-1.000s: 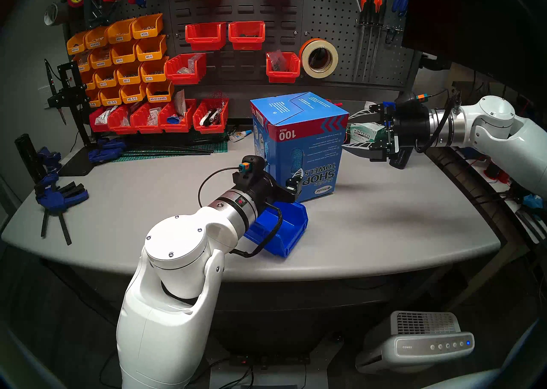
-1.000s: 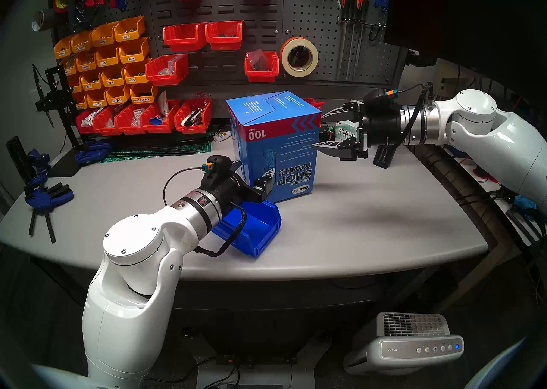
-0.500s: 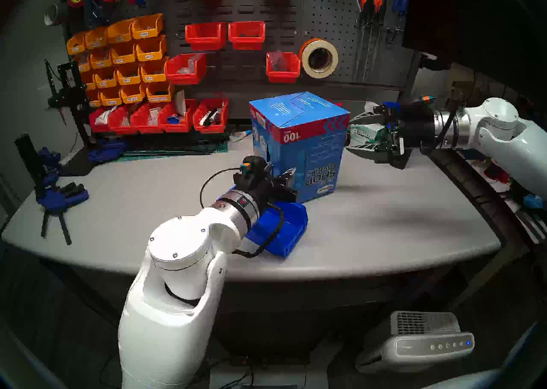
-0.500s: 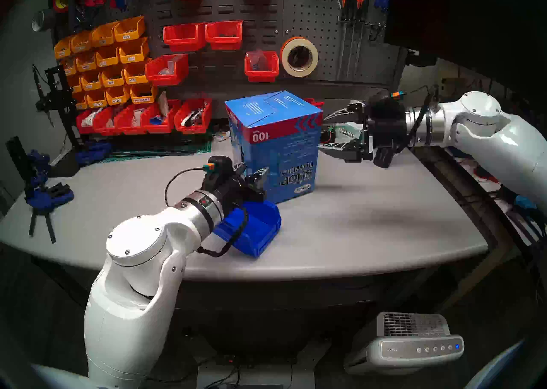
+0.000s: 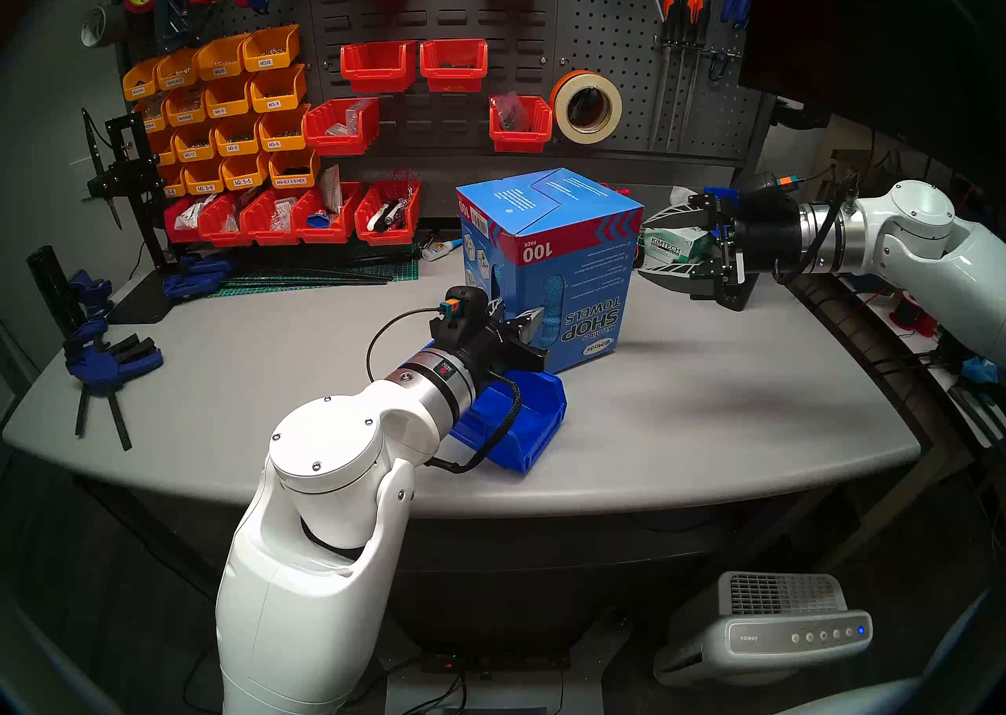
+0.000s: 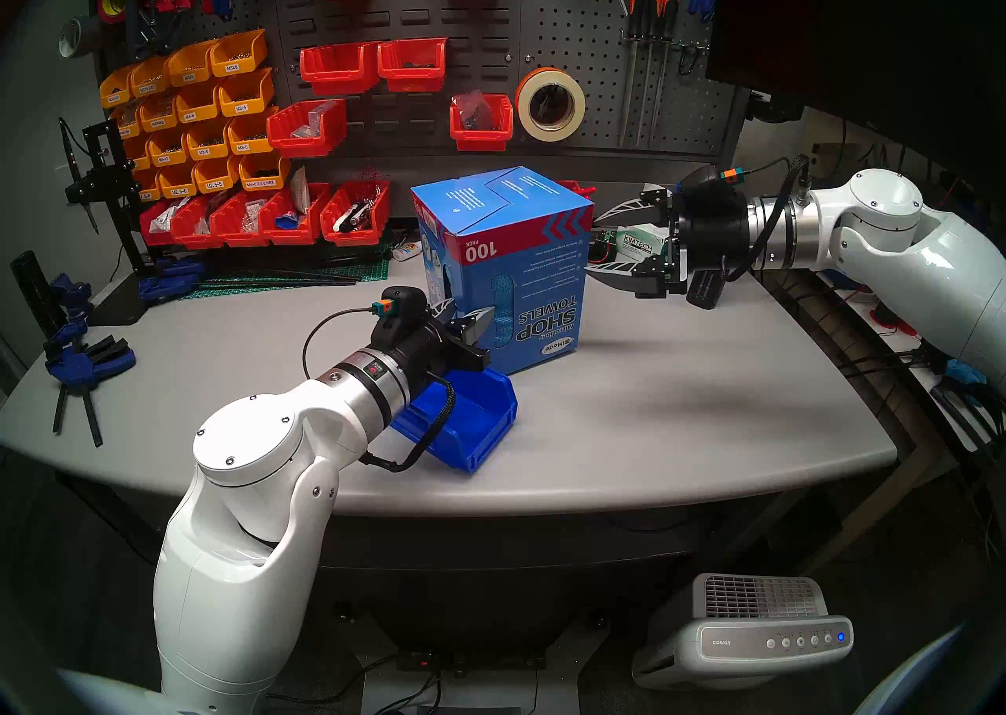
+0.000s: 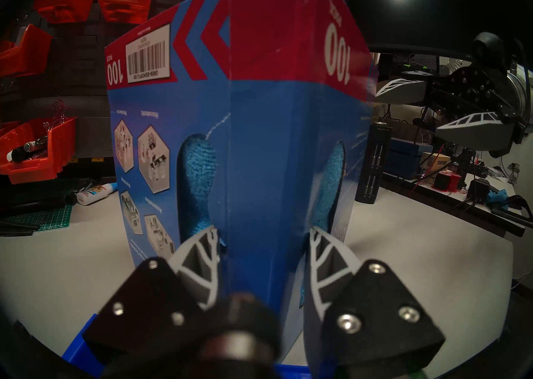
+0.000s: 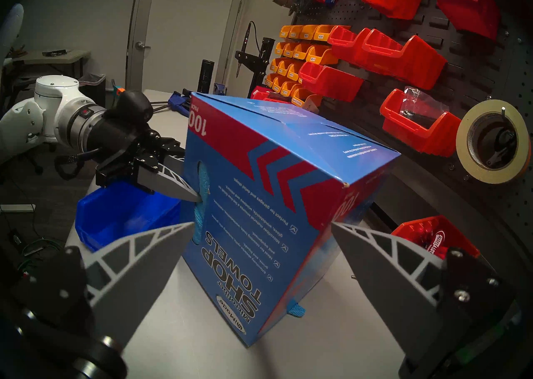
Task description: Take out a shop towel
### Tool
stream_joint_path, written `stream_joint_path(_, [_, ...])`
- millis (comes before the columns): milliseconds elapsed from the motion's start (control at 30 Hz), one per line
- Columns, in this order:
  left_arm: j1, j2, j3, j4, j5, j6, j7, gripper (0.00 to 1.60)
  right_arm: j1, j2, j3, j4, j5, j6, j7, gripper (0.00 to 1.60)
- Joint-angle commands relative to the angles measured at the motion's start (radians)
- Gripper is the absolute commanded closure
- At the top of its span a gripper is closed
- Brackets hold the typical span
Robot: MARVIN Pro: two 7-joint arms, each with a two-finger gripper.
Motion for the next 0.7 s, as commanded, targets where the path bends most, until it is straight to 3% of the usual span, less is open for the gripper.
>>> stream_joint_path(0, [-0.05, -0.005, -0.007, -0.029, -0.009, -0.022, -0.016, 1.6, 0.024, 0.006, 0.023, -0.008, 0.011, -0.005, -0.011, 0.0])
stream_joint_path(633, [-0.203, -0.016, -0.062, -0.064, -0.009, -0.004, -0.059, 1.6, 0.019, -0.001, 0.006, -0.016, 0.009, -0.007, -0.032, 0.0])
stream_joint_path(667, [-0.184, -0.026, -0.07, -0.08, -0.006, -0.009, -0.06, 1.6, 0.02, -0.001, 0.006, -0.018, 0.009, -0.006, -0.032, 0.0])
